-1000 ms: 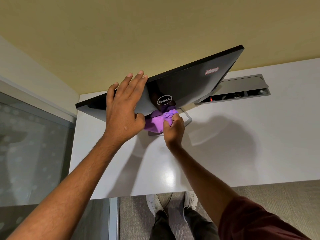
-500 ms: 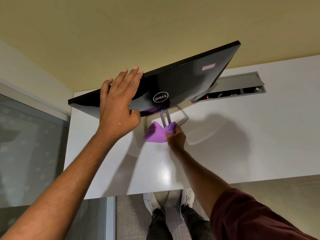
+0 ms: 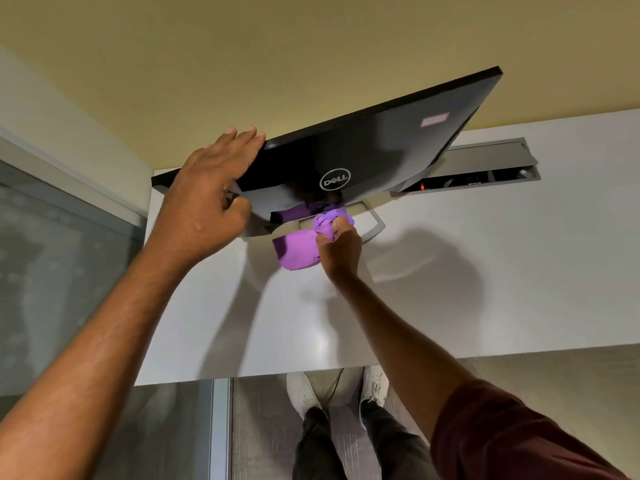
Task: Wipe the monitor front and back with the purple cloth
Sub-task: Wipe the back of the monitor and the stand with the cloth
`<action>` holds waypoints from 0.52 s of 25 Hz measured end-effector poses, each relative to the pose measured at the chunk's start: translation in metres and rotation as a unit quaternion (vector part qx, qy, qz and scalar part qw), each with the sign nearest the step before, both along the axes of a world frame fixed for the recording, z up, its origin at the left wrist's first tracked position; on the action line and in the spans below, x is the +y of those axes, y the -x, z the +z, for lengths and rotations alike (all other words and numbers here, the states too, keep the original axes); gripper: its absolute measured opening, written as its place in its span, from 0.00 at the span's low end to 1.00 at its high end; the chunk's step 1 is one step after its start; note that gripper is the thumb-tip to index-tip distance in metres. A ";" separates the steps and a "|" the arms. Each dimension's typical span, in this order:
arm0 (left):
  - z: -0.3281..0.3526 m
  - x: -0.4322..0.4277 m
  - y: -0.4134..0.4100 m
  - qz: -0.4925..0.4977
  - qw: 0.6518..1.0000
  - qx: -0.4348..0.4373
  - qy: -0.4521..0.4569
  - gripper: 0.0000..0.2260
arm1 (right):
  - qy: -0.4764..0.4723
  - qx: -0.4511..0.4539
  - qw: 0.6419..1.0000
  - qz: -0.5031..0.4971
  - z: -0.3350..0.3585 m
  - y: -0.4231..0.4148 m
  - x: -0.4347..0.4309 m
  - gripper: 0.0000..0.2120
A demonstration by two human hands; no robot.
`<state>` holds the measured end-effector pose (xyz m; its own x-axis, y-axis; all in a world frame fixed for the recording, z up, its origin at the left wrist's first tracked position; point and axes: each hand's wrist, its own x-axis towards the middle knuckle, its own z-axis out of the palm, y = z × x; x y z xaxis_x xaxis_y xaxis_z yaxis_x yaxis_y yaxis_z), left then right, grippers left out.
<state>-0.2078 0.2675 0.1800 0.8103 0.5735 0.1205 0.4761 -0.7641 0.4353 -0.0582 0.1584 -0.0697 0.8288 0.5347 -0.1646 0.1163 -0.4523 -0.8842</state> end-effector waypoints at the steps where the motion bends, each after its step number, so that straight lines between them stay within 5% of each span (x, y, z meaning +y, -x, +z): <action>1: 0.000 0.003 0.010 0.006 1.000 0.001 -0.003 0.39 | 0.001 -0.027 0.999 0.023 0.004 0.000 0.001 0.02; 4: -0.001 0.013 0.035 0.013 1.000 0.009 -0.014 0.38 | 0.039 -0.143 0.979 0.141 0.011 0.005 -0.009 0.07; 7: -0.003 0.018 0.049 0.019 1.000 -0.009 -0.014 0.36 | 0.172 -0.309 0.904 0.240 -0.006 0.001 -0.028 0.09; 13: -0.008 0.019 0.050 0.016 1.000 -0.011 -0.013 0.36 | 0.260 -0.203 0.906 0.266 -0.044 0.017 -0.025 0.14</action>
